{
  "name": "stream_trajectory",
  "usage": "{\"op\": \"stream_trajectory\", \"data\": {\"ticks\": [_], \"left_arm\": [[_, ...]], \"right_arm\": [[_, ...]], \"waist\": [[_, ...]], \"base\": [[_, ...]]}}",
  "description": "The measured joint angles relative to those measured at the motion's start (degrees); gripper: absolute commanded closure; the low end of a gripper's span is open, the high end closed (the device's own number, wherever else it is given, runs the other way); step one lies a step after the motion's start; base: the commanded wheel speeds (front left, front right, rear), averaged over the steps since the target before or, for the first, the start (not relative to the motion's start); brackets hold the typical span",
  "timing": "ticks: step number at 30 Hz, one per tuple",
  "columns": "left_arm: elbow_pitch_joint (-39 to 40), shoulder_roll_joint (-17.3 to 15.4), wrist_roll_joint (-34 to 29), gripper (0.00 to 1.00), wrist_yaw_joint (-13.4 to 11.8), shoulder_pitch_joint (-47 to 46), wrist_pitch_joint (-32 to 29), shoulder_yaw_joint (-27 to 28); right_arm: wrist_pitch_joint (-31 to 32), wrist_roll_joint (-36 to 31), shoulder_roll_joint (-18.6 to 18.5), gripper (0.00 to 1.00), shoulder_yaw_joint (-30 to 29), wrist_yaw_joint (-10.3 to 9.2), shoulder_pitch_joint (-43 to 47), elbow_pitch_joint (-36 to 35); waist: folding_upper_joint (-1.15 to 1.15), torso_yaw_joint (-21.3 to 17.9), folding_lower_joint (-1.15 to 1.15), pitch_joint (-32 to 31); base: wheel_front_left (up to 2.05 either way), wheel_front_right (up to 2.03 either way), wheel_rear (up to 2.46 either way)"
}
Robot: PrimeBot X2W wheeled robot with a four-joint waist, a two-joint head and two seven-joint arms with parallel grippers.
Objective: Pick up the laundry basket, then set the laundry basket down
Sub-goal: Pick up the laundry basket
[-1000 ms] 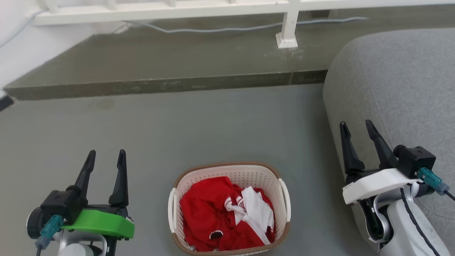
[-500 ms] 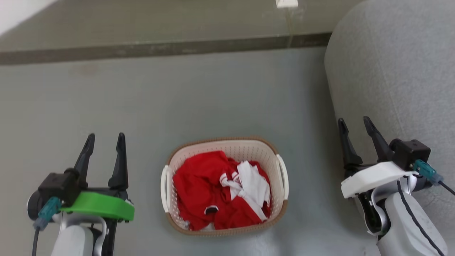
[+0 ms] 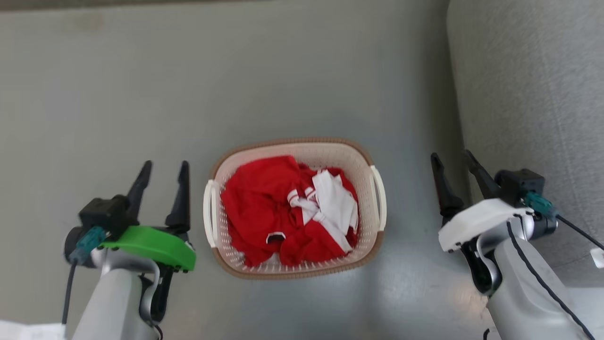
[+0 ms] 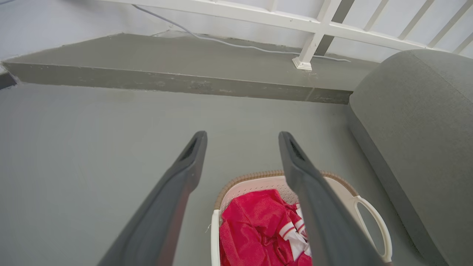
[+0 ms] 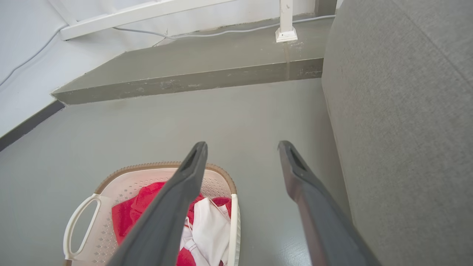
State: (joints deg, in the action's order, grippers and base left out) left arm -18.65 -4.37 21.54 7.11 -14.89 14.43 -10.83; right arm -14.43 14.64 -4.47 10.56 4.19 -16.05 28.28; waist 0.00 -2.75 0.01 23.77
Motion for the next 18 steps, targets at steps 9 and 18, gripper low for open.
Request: {"op": "stream_trajectory", "data": {"ticks": [9,18], "left_arm": [[-7.6,-0.4,3.1,0.00,0.0,-6.2,-0.3,-3.5],[-15.2,-0.6,6.3,0.00,0.0,-12.8,-3.0,-7.3]], "right_arm": [[0.9,-0.1,0.5,0.00,2.2,0.59,-6.0,6.8],[2.3,0.1,0.7,0.00,3.5,1.27,-12.4,14.0]], "waist": [[0.00,0.3,0.00,6.3],[0.00,0.8,0.00,13.3]], "base": [[0.00,0.00,0.00],[0.00,0.00,0.00]]}}
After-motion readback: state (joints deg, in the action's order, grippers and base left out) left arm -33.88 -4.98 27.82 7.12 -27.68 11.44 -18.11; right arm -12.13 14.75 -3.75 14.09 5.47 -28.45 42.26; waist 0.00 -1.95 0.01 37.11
